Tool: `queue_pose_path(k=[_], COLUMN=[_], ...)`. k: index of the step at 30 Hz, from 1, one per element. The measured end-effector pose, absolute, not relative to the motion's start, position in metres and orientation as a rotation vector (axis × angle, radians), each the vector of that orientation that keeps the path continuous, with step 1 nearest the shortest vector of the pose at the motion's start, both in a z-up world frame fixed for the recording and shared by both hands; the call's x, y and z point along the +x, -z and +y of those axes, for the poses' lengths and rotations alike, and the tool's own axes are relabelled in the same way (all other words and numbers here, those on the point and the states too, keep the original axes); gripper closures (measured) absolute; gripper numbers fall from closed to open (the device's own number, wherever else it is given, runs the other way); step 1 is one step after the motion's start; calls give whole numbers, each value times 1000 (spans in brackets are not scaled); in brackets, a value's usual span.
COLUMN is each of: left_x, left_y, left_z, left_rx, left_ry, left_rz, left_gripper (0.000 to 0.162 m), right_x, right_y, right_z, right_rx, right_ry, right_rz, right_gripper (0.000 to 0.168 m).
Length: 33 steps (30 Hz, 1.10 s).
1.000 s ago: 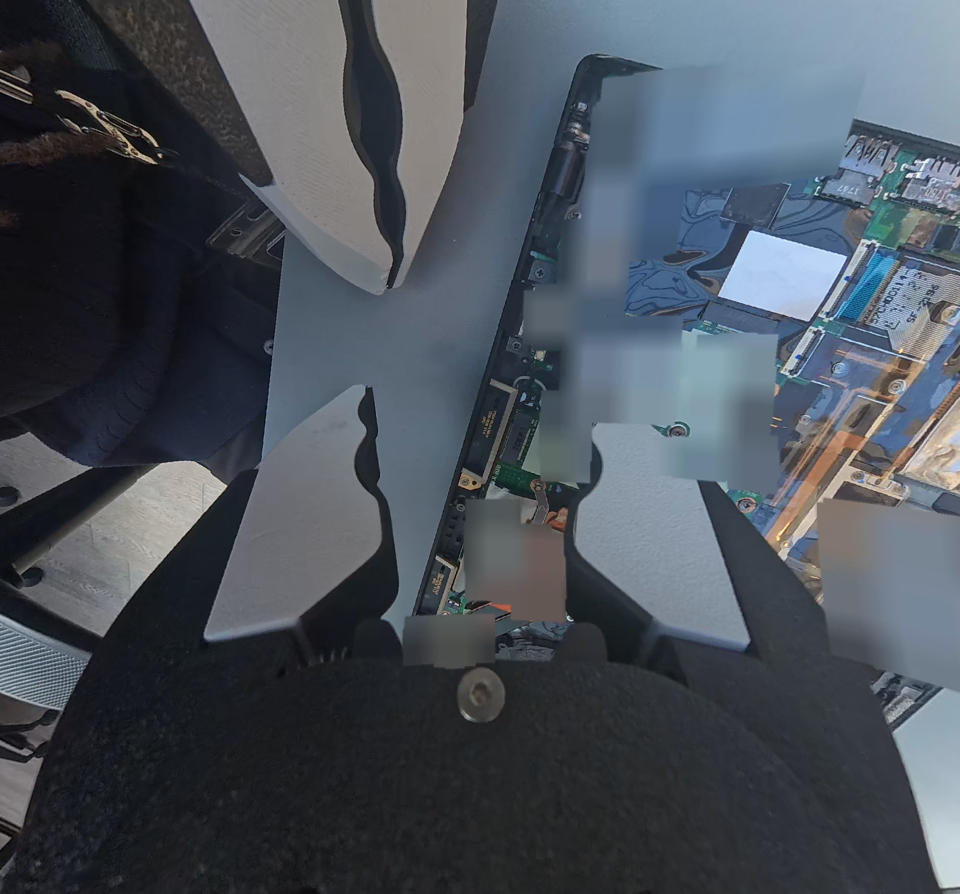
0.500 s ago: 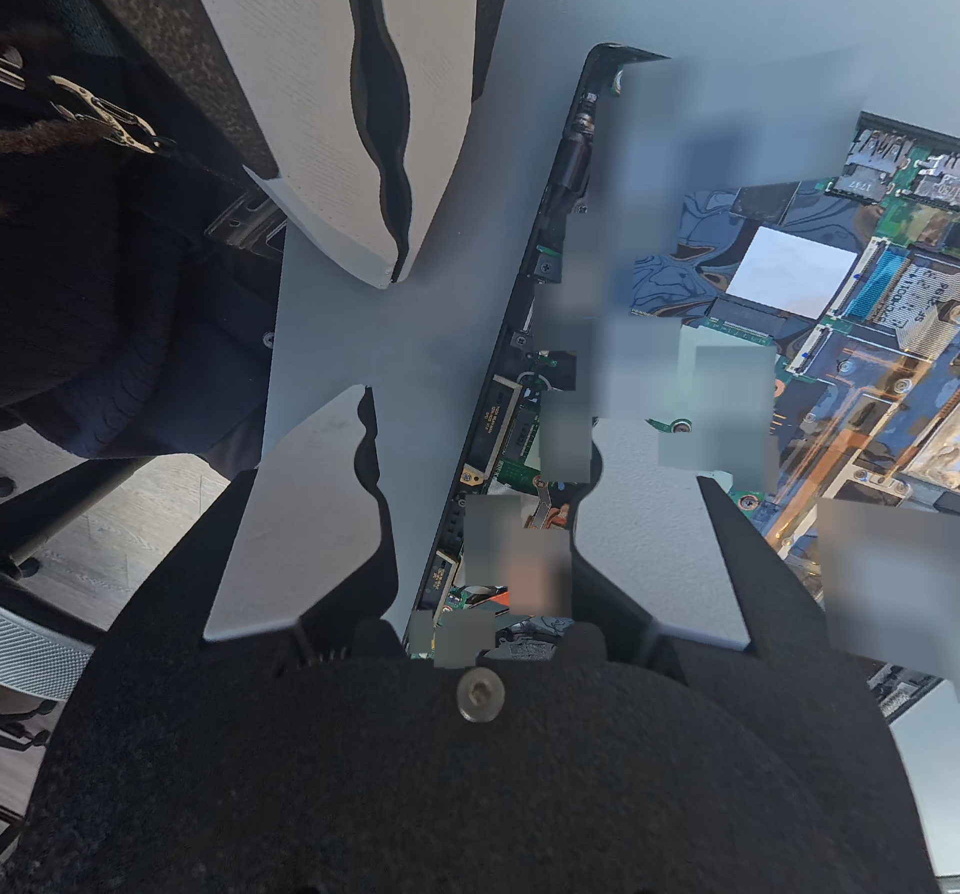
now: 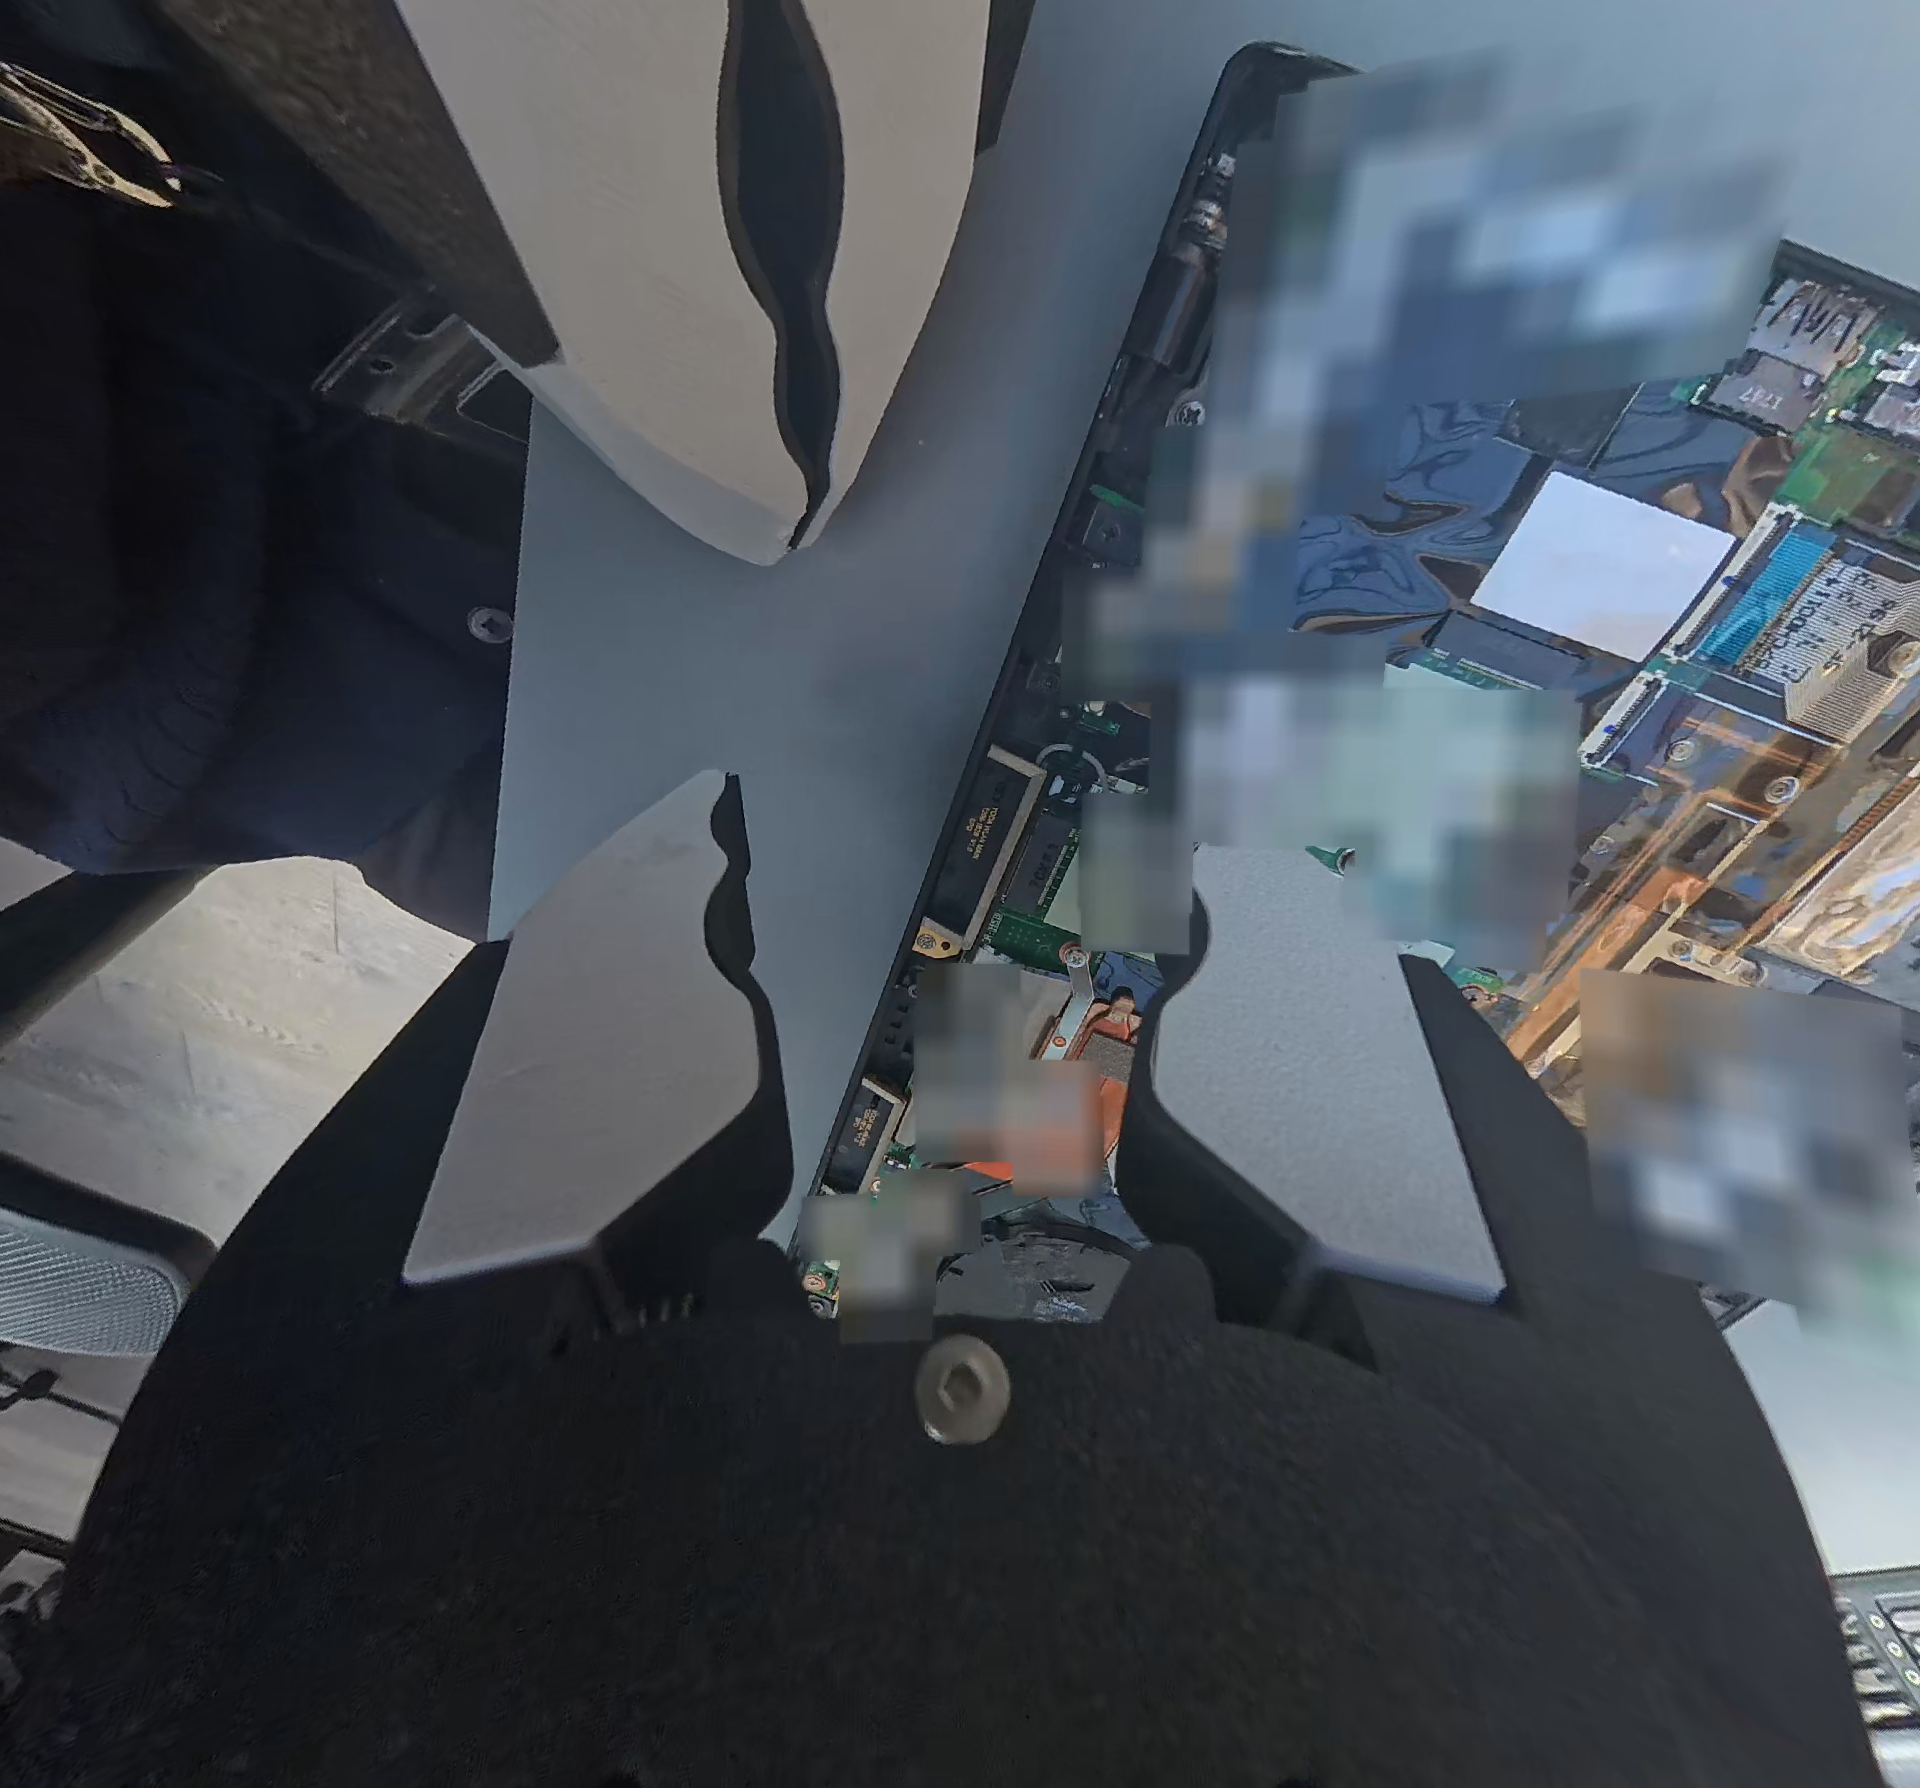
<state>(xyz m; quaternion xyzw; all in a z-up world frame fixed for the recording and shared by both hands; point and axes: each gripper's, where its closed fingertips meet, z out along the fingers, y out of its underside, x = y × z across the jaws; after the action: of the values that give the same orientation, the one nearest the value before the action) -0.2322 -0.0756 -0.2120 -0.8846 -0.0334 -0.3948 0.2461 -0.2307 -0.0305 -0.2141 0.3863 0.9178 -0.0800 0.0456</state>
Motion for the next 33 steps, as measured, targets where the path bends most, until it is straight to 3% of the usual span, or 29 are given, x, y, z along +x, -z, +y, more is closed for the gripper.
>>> queue_pose_path(k=[15, 33], left_x=[-235, -235], left_y=[212, 212], left_z=[-75, -75], left_rx=[-2400, -2396], left_ry=[1034, 1020], left_rz=[-143, -143], left_gripper=[160, 160], right_x=[-234, -236], right_y=[219, 208], right_z=[-30, -35], right_rx=[1310, 1366], right_ry=[257, 419], right_rz=[2891, 2826], right_gripper=[96, 88])
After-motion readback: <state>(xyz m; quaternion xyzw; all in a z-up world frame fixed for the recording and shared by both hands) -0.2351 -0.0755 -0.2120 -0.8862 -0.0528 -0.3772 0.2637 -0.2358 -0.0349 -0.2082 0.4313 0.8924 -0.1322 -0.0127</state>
